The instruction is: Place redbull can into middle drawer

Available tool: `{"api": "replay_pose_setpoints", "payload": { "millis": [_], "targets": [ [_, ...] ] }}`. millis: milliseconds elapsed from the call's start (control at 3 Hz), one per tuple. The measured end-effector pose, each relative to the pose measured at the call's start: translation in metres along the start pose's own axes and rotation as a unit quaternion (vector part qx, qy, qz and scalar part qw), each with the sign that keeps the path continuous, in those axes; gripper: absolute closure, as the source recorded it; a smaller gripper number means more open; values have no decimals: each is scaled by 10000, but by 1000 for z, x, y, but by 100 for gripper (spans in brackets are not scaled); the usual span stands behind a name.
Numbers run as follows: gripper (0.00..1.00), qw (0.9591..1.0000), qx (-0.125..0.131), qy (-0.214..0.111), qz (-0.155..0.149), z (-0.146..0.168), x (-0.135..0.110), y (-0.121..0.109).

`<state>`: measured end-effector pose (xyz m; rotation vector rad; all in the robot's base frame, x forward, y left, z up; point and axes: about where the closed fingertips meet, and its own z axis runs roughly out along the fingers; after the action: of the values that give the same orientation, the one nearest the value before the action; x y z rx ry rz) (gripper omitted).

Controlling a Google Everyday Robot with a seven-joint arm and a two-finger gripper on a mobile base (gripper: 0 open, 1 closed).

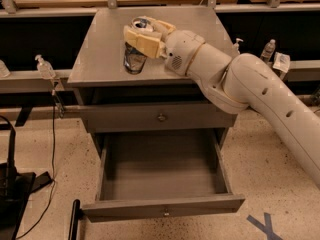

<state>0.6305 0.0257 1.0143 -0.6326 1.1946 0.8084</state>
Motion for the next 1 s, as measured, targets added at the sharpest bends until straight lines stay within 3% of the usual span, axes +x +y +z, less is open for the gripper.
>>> {"api": "replay_pose_setpoints", "payload": {
  "millis": [333,667,1000],
  "targets": [
    [100,9992,-351,173,49,-6,32,-9],
    [100,9963,-700,472,177,-45,85,-14],
    [100,9905,-1171,699,193,-93,121,-4]
  ]
}}
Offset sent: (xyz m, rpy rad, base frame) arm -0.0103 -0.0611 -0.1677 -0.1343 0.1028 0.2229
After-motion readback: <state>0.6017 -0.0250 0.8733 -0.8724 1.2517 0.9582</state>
